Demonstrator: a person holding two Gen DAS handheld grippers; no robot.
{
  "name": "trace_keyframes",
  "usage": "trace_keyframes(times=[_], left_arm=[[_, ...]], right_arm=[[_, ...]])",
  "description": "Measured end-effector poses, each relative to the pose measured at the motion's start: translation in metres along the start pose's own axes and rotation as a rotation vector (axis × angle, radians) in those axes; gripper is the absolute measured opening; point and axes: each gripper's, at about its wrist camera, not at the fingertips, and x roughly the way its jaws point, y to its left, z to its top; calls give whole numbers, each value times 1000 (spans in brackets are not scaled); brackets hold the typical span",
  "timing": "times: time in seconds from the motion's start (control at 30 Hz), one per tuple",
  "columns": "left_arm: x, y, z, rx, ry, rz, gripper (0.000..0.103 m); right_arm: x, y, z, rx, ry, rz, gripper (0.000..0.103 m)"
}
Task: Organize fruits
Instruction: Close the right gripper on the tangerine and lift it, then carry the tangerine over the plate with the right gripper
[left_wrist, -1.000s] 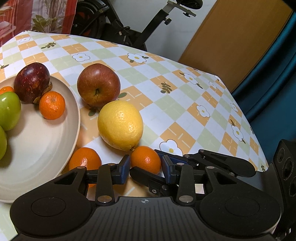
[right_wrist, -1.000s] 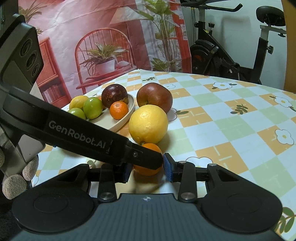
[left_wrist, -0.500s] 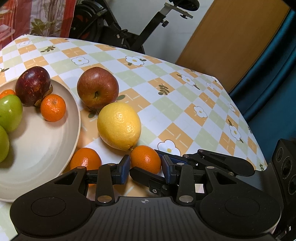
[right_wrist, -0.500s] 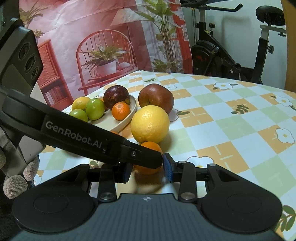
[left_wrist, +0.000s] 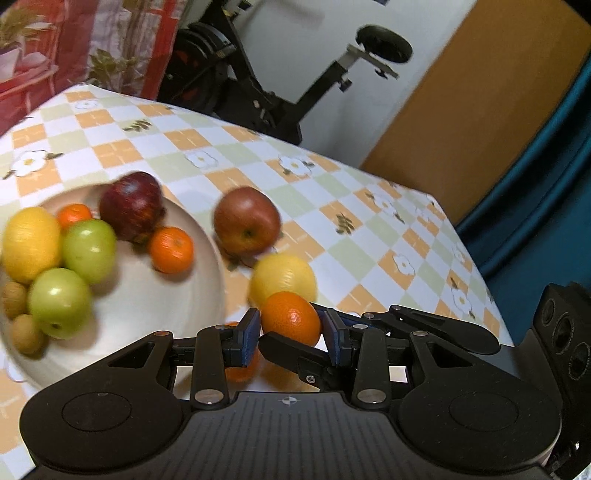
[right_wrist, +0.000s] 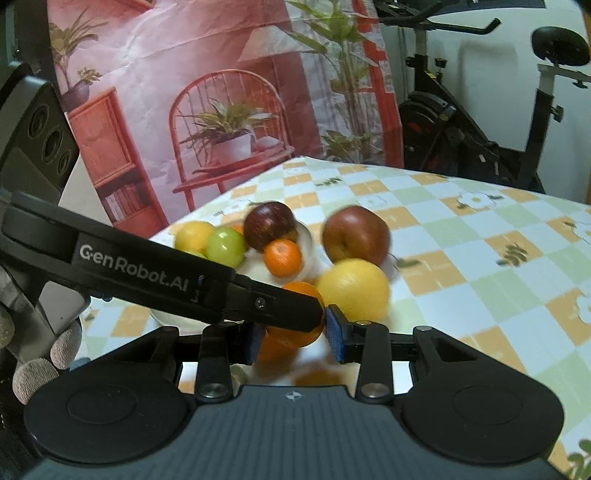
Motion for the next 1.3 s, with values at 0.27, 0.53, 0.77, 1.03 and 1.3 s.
trace_keyframes(times=[0.27,0.53,0.77,1.03,1.3], left_arm=[[-26,35,0,-85,-38,64,39],[-22,63,1,-146,-42,102,39],[-14,75,7,-211,-54,98,39],[-20,74,8,-203,-93,90,39],[-24,79,9,-218,-107,95,39]], right_arm=[[28,31,18,-57,26,66,38],[61,47,19,-92,77,97,38],[80,42,22,-69,86,78,38],[94,35,28,-26,91,41,38],[105,44,34,-72,78,13,38]])
